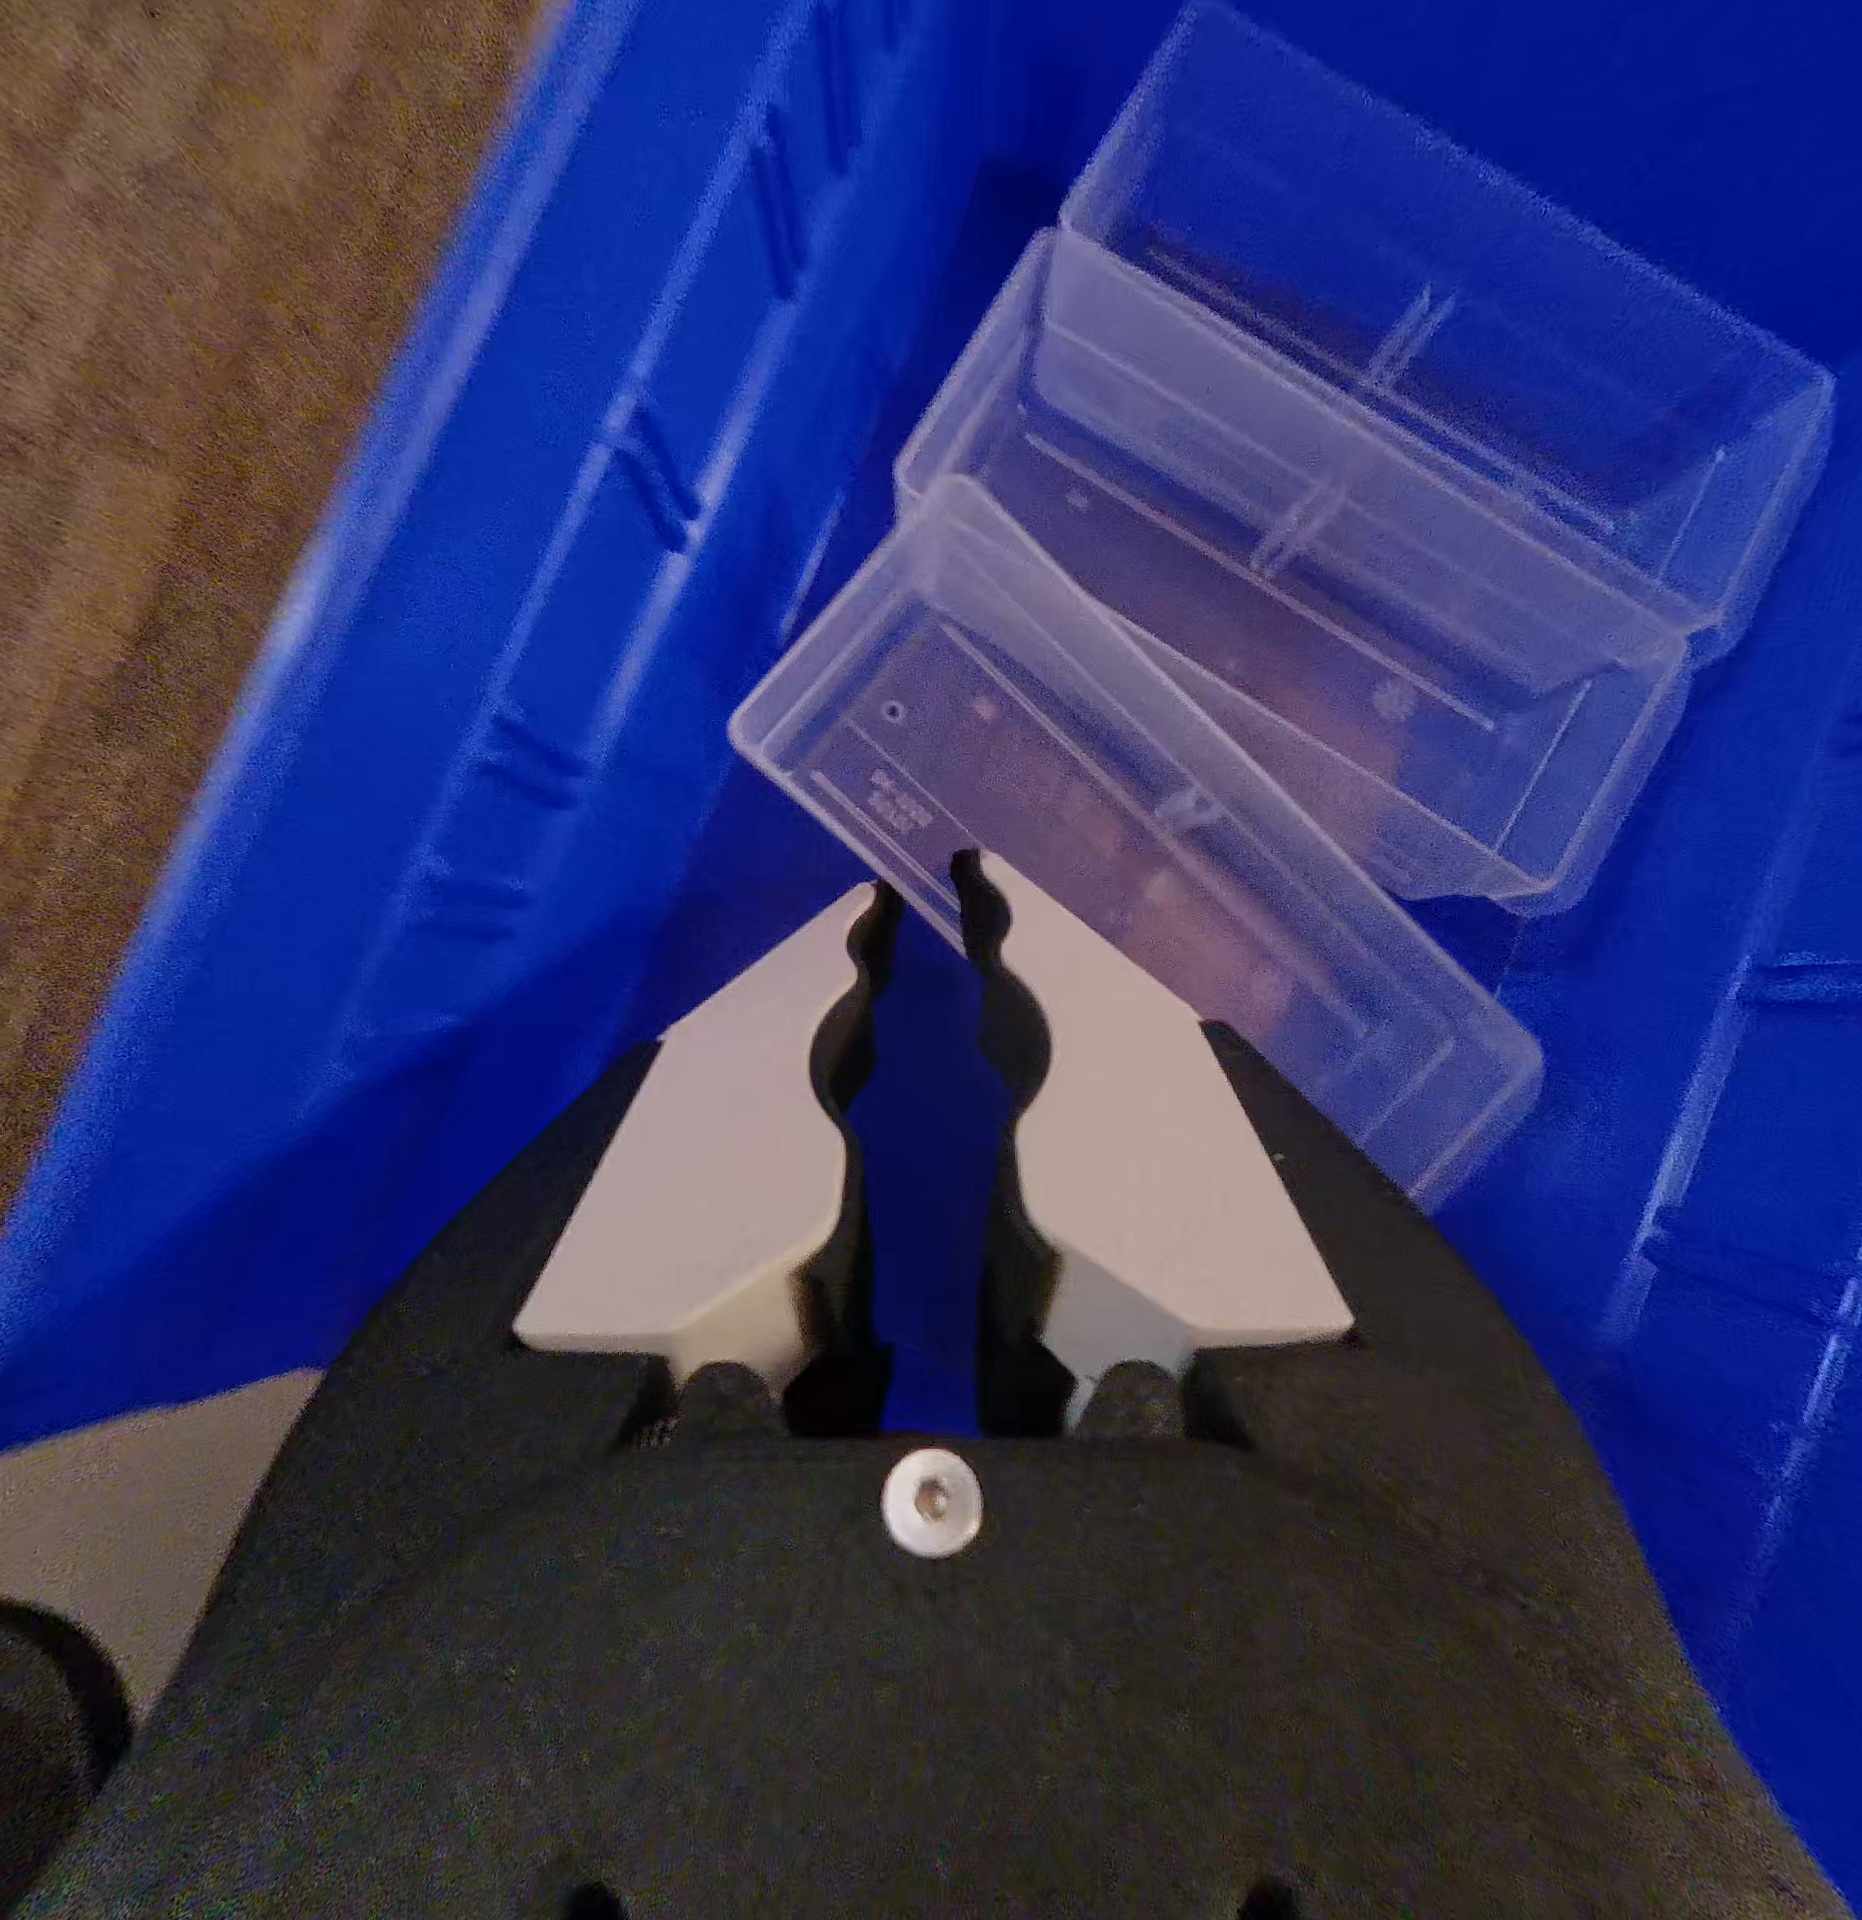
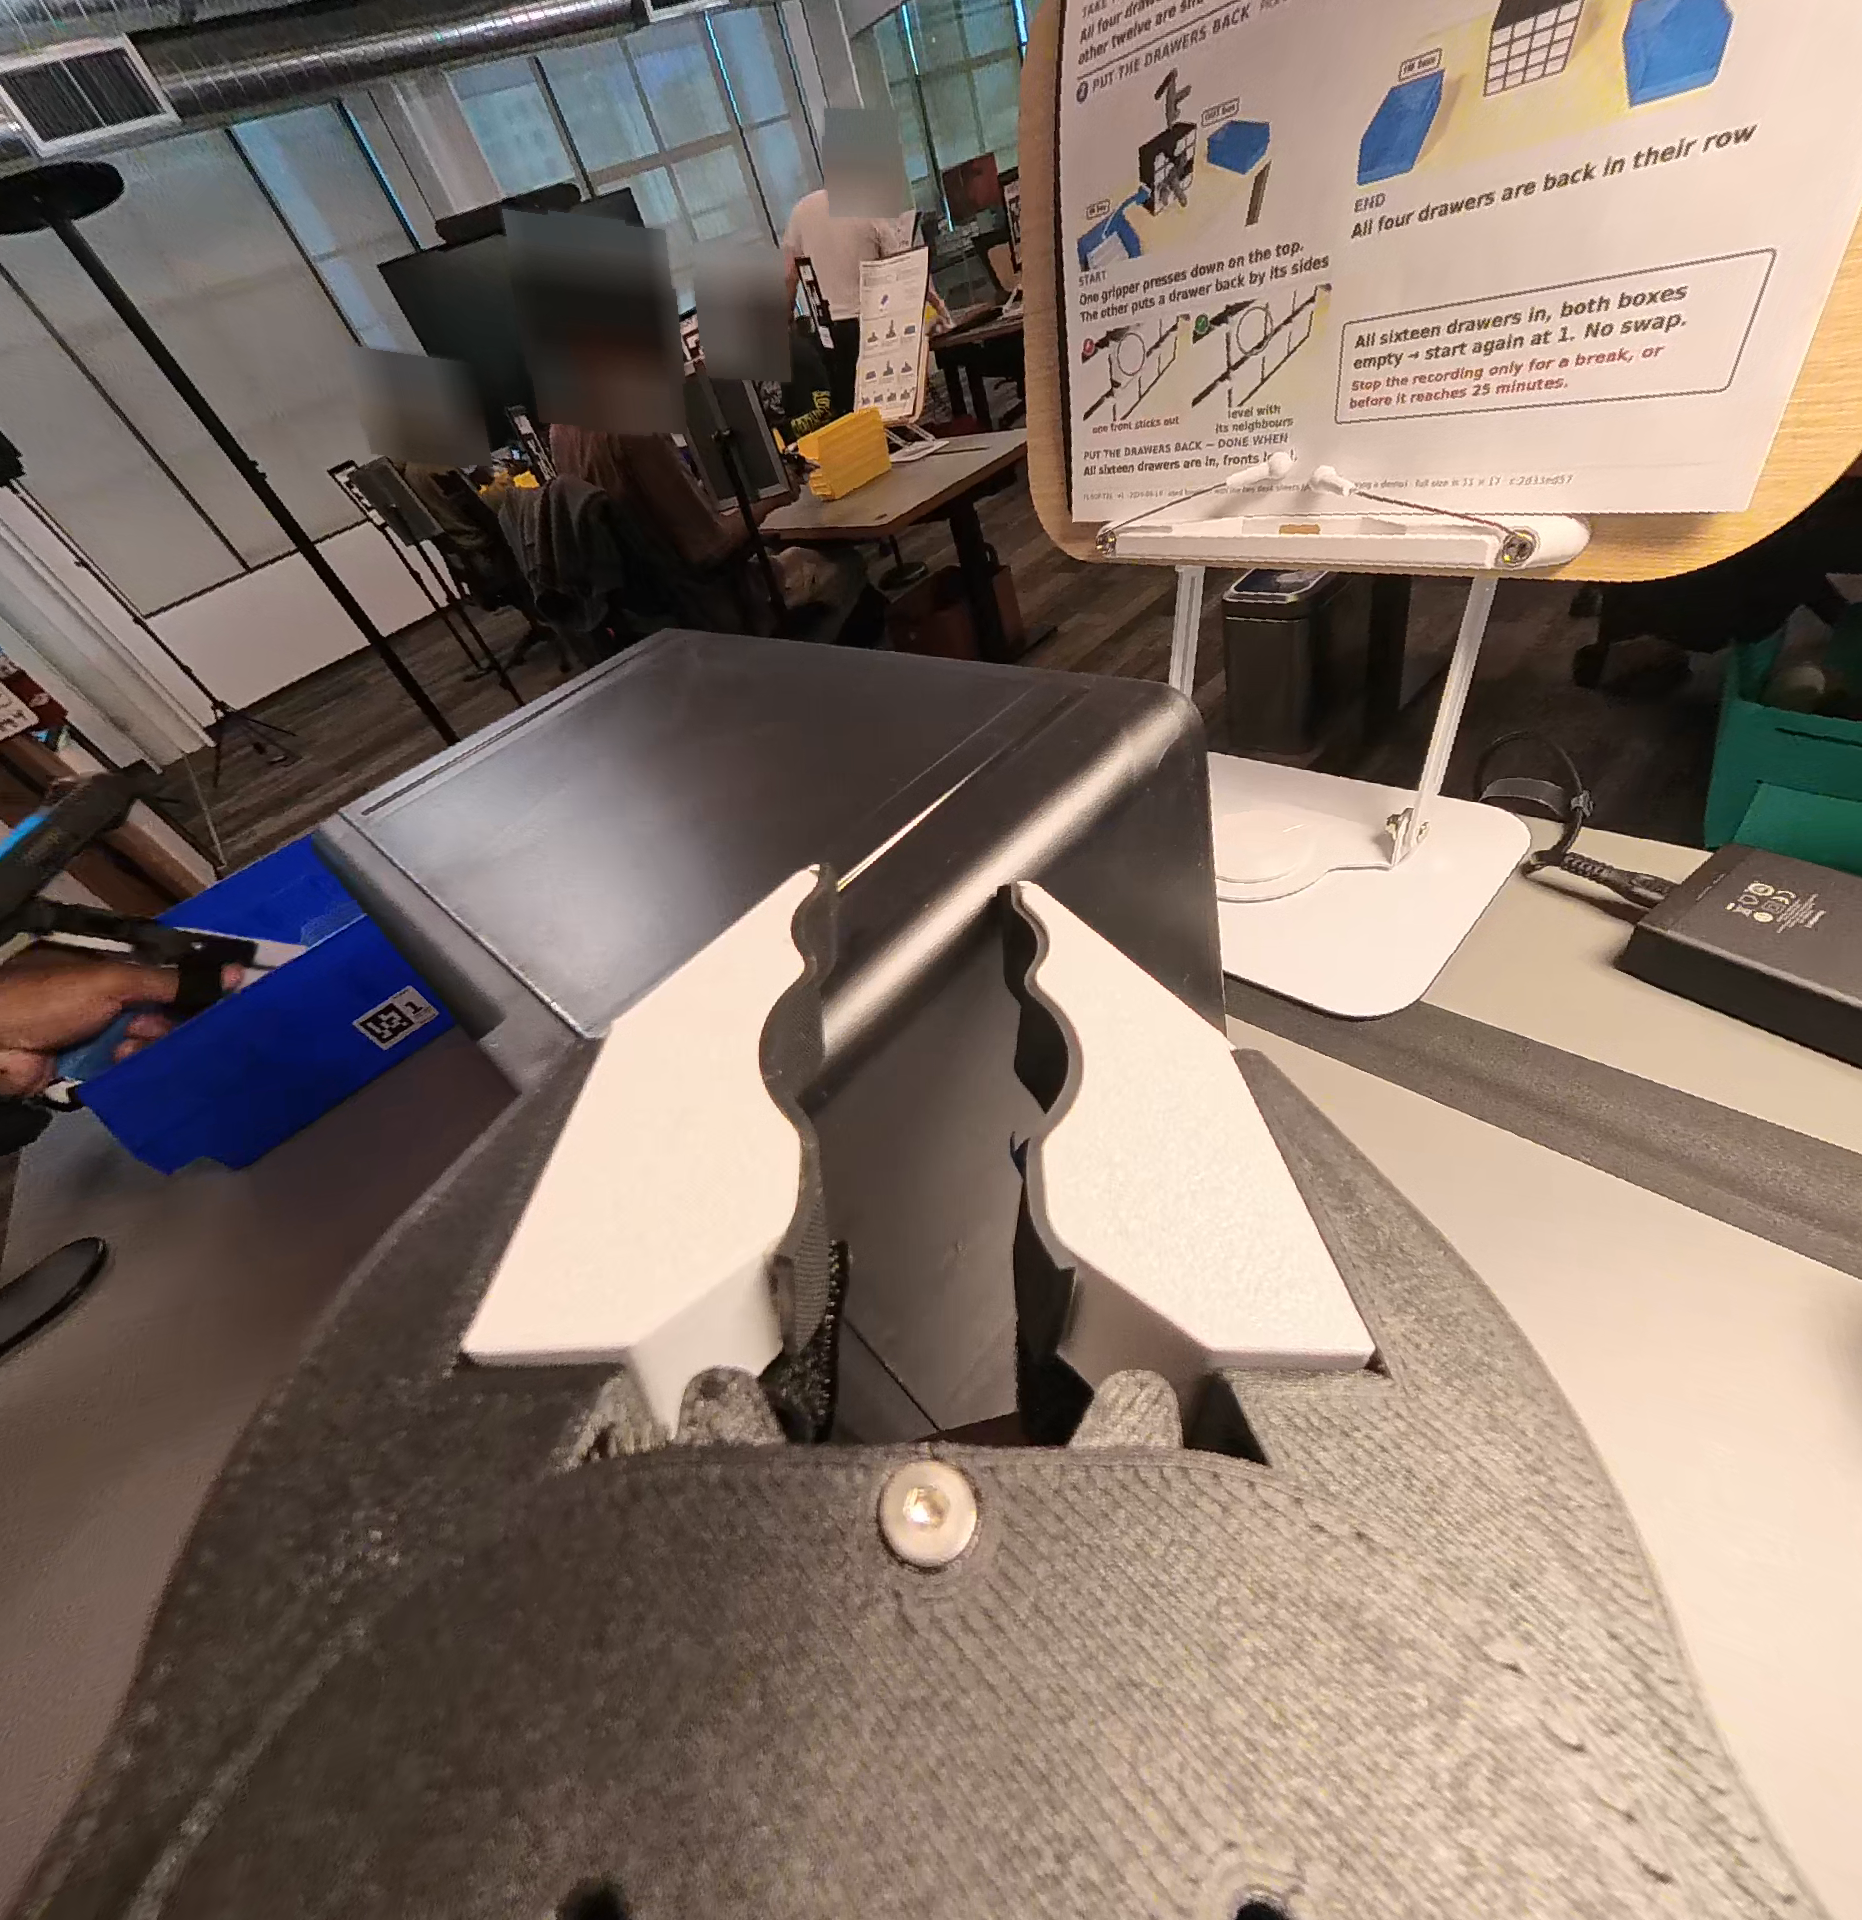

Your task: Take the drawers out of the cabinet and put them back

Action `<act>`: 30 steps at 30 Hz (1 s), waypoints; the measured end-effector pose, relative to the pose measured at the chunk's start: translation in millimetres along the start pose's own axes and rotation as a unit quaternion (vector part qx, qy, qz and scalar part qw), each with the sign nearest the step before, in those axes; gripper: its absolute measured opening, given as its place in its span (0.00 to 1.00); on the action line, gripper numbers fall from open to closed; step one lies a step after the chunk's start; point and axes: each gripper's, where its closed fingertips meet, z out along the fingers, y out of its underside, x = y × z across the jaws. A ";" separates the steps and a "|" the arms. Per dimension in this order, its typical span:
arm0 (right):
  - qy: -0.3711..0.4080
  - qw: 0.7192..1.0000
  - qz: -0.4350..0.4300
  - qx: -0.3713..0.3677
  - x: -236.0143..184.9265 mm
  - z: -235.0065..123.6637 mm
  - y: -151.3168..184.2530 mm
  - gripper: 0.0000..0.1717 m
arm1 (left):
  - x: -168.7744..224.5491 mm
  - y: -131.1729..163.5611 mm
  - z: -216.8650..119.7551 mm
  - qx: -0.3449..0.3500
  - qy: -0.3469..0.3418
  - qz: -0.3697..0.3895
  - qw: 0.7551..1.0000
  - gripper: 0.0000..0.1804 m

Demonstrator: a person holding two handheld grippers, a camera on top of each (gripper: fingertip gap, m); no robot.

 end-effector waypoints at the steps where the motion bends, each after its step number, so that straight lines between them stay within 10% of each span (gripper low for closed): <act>1: -0.001 1.000 0.000 0.000 -0.4 -0.3 0.0 0.19 | -3.1 -4.7 -5.5 0.017 -0.007 -0.001 1.000 0.05; 9: -0.002 1.000 -0.001 -0.002 -0.8 -0.5 0.4 0.19 | 9.8 -69.0 -104.7 0.200 -0.002 0.021 0.980 0.01; 15: -0.001 1.000 -0.002 -0.002 -0.7 -0.4 0.4 0.19 | 142.2 -71.0 -176.0 0.246 0.132 0.133 0.951 0.01; 22: -0.002 1.000 -0.003 -0.005 -1.1 -1.0 1.1 0.20 | 294.6 31.9 -114.7 0.112 0.289 0.200 0.930 0.01; 30: -0.004 1.000 -0.002 -0.005 -1.2 -1.1 1.1 0.20 | 350.3 83.0 -68.8 0.044 0.329 0.193 0.923 0.05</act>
